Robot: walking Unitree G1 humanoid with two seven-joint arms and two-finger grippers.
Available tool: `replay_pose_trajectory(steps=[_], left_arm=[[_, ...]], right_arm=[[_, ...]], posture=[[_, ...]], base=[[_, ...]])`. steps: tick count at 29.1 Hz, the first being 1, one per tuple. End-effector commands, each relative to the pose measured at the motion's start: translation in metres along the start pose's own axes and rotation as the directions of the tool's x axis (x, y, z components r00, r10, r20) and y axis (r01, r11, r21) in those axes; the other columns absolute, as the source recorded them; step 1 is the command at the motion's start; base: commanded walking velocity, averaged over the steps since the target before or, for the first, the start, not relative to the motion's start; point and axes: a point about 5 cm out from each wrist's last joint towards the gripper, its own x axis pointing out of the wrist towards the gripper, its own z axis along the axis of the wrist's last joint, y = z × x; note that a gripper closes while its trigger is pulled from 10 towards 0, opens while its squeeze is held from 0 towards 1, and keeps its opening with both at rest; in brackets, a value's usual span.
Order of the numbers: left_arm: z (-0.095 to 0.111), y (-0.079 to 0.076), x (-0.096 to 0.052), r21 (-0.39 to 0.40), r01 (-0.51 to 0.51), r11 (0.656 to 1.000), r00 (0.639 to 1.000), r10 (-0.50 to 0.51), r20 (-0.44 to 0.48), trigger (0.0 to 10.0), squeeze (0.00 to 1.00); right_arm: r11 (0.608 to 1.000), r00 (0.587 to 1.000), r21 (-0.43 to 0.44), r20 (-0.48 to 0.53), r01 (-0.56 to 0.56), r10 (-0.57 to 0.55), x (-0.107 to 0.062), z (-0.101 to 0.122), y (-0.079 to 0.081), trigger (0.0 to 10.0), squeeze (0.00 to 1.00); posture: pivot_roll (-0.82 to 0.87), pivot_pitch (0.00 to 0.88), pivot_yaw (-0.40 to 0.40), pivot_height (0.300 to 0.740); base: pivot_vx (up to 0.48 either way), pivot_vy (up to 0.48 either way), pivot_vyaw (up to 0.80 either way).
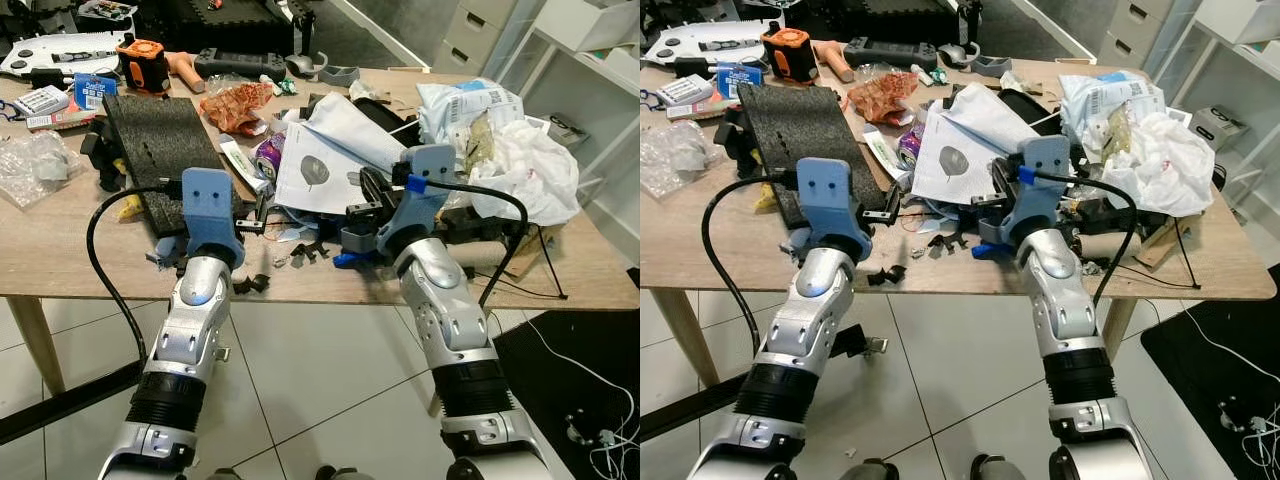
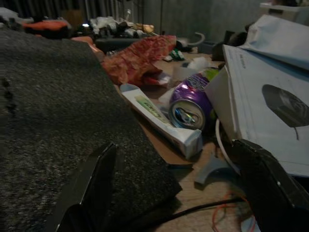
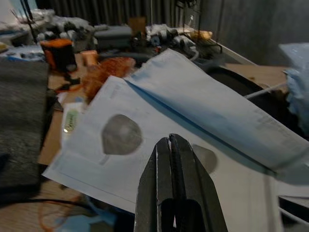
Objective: Picking trash to rubbish bin
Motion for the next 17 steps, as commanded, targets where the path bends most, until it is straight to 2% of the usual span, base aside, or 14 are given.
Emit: replay_pose_trajectory(steps=[1,2,3,5,6,9,12,13,17], left_arm=[[-0.004,-0.002,-0.001,0.017,-0.012,1.0,1.0,0.012,-0.007,10.0,0.0],[-0.008,0.002,-0.004,0.052,-0.036,0.998,0.999,0.037,-0.004,10.0,0.0],[-0.011,0.004,-0.007,0.06,-0.041,0.997,0.999,0.042,-0.01,10.0,0.0],[-0.013,0.005,-0.01,0.057,-0.049,0.997,0.999,0.05,-0.014,10.0,0.0],[-0.012,0.005,-0.013,0.035,-0.063,0.997,0.998,0.063,-0.016,10.0,0.0],[-0.014,0.001,-0.01,0.041,-0.036,0.999,0.999,0.037,-0.026,10.0,0.0],[-0.014,-0.001,-0.01,0.044,-0.028,0.999,0.999,0.029,-0.029,10.0,0.0],[-0.012,0.0,-0.009,0.034,-0.033,0.999,0.999,0.034,-0.023,10.0,0.0],[-0.012,0.0,-0.007,0.041,-0.025,0.999,0.999,0.026,-0.028,10.0,0.0]], right_arm=[[1.0,1.0,-0.02,-0.023,-0.021,0.021,0.0,-0.003,0.002,10.0,0.0],[0.997,0.998,-0.034,-0.018,-0.063,0.063,-0.001,-0.003,0.007,10.0,0.0],[0.995,0.996,-0.06,-0.027,-0.081,0.079,-0.003,-0.004,0.009,10.0,0.0],[0.992,0.995,-0.081,-0.036,-0.096,0.093,-0.005,-0.005,0.011,10.0,0.0],[0.984,0.99,-0.114,-0.041,-0.138,0.134,-0.008,-0.006,0.017,10.0,0.0],[0.968,0.981,-0.163,-0.058,-0.191,0.184,-0.007,-0.009,0.024,10.0,0.0],[0.966,0.98,-0.17,-0.065,-0.196,0.188,-0.006,-0.01,0.025,10.0,0.0],[0.961,0.978,-0.184,-0.063,-0.208,0.199,-0.007,-0.009,0.028,10.0,0.0],[0.943,0.972,-0.235,-0.071,-0.235,0.225,-0.005,-0.009,0.03,10.0,0.0]], posture=[[0.02,0.148,-0.054,0.74],[0.01,0.186,-0.065,0.74],[0.02,0.153,-0.063,0.74],[0.02,0.153,-0.063,0.74],[0.02,0.115,-0.057,0.74],[0.02,0.178,-0.064,0.74],[0.02,0.177,-0.06,0.74],[0.02,0.149,-0.047,0.74],[0.02,0.181,-0.037,0.74]], base=[[0.0,0.0,0.0],[0.0,0.0,0.0],[0.0,0.0,0.0],[0.0,0.0,0.0],[0.0,0.0,0.0],[0.0,0.0,0.0],[0.0,0.0,0.0],[0.0,0.0,0.0],[0.0,0.0,0.0]])
